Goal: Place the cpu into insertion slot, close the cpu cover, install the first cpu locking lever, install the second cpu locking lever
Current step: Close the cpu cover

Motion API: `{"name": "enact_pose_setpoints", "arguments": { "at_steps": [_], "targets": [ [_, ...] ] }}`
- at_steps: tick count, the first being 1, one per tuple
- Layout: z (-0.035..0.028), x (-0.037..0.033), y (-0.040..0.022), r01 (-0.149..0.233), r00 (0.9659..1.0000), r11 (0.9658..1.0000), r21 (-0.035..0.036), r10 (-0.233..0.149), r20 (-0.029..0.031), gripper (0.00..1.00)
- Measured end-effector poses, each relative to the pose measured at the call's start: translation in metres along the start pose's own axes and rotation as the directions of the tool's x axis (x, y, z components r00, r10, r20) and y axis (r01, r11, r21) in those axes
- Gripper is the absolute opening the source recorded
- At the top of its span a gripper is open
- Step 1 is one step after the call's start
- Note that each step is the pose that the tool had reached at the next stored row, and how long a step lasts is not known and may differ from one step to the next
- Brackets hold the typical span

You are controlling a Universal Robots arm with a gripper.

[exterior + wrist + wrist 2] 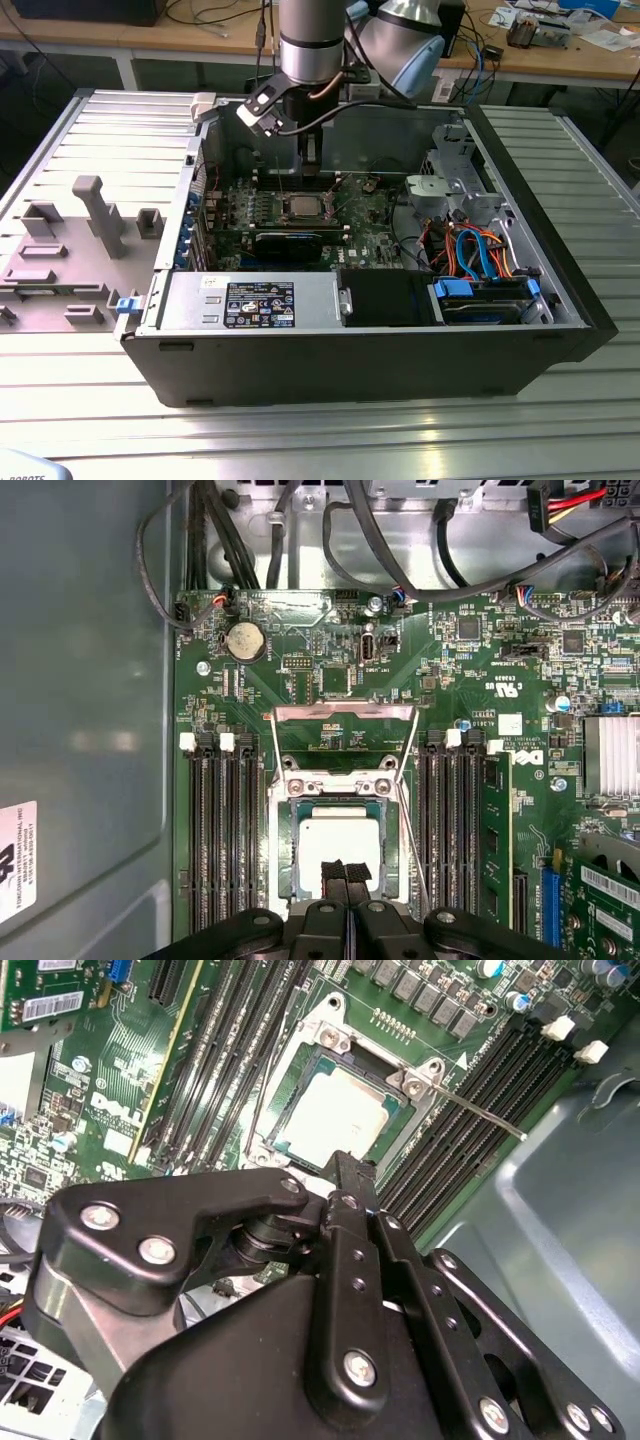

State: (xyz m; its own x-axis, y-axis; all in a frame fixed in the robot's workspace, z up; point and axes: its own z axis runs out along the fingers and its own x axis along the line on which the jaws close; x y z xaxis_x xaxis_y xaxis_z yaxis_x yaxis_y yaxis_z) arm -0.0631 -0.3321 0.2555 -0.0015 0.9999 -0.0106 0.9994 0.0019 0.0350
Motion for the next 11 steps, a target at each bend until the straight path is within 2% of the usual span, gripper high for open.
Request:
{"name": "enact_pose_setpoints", "arguments": {
  "at_steps": [11],
  "targets": [
    [-0.0065, -0.0001, 0.0002, 0.0, 1.0, 1.0, 0.0004, 0.0, 0.0004, 0.11]
  ]
}}
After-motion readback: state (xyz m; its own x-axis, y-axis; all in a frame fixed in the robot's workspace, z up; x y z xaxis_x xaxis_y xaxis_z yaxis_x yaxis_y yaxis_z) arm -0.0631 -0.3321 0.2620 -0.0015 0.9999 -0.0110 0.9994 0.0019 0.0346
